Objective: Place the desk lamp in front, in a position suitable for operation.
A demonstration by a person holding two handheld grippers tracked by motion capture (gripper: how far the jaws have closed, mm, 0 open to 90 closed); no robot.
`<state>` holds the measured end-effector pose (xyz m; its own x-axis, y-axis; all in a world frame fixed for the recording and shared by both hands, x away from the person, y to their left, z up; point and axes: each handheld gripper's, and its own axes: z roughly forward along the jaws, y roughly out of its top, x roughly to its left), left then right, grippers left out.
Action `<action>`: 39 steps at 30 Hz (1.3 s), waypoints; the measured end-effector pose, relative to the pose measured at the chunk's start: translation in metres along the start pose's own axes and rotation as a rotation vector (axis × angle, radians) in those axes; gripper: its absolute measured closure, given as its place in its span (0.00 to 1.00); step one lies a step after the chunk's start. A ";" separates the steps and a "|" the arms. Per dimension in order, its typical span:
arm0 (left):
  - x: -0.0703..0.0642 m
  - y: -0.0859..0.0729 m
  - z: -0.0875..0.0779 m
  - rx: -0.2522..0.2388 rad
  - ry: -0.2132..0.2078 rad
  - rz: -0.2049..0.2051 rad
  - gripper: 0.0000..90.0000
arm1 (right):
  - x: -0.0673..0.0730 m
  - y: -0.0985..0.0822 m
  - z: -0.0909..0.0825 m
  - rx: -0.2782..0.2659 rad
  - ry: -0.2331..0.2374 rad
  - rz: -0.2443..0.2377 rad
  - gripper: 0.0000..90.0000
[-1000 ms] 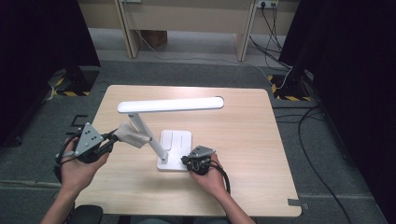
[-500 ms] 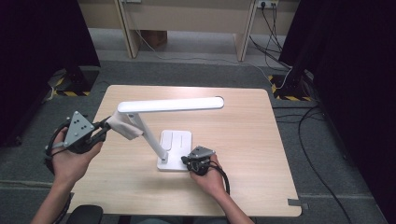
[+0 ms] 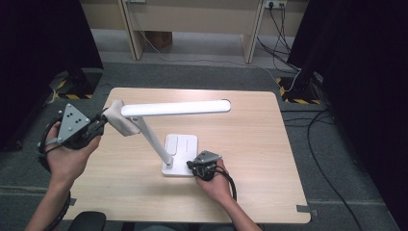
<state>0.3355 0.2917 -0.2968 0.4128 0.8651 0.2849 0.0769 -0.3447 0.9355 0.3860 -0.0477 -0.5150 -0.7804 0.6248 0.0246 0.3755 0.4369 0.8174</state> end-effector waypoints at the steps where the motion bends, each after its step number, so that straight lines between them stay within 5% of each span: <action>1: 0.000 0.002 0.000 -0.002 0.004 0.000 0.94 | 0.000 0.000 0.000 0.000 0.000 0.000 1.00; 23: -0.018 0.034 0.000 -0.074 0.019 0.088 0.94 | 0.001 0.001 0.002 -0.003 -0.005 -0.015 1.00; 39: -0.036 0.044 0.008 -0.100 -0.044 0.103 0.94 | 0.001 0.002 0.002 -0.001 -0.002 -0.011 1.00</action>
<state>0.3316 0.2428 -0.2680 0.4538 0.8092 0.3731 -0.0579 -0.3910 0.9186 0.3870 -0.0446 -0.5148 -0.7836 0.6211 0.0145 0.3663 0.4431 0.8182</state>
